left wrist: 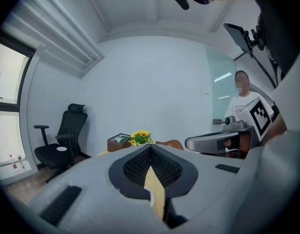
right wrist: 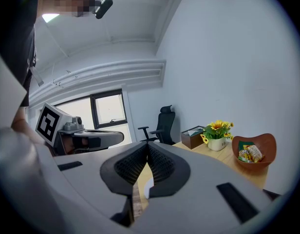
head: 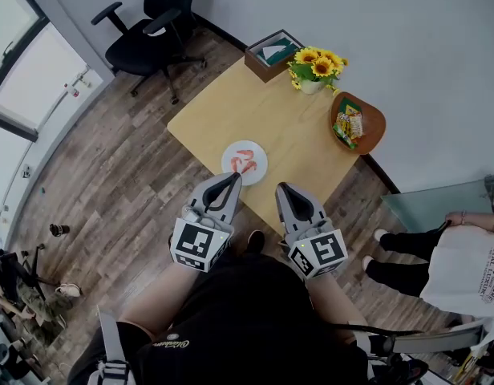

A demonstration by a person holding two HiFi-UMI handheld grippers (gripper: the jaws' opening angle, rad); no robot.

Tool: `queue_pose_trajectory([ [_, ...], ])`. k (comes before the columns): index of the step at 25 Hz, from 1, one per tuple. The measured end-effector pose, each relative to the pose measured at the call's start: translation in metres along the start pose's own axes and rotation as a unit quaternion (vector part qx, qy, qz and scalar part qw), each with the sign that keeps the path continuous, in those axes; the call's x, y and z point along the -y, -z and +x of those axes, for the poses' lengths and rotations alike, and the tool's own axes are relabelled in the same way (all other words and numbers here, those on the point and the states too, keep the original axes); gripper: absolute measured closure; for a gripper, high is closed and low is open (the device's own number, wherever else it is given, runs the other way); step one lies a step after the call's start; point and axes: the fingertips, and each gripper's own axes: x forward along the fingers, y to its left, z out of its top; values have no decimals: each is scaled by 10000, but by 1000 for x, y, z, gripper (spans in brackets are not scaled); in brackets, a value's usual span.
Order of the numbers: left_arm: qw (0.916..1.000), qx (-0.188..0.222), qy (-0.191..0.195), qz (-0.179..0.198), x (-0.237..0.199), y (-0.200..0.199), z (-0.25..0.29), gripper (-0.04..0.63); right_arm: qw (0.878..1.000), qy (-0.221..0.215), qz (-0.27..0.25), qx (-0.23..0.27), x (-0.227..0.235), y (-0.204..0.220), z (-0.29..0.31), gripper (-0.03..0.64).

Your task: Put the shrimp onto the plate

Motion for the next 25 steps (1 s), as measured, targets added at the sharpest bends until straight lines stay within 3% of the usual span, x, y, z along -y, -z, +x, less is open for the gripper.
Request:
queue_pose_trajectory([
  [14, 9996, -204, 80, 175, 3, 8, -3, 591, 9998, -53, -188, 25, -10, -4, 5, 614],
  [25, 9995, -278, 120, 102, 4, 14, -2, 591, 9997, 35, -257, -24, -8, 0, 5, 615],
])
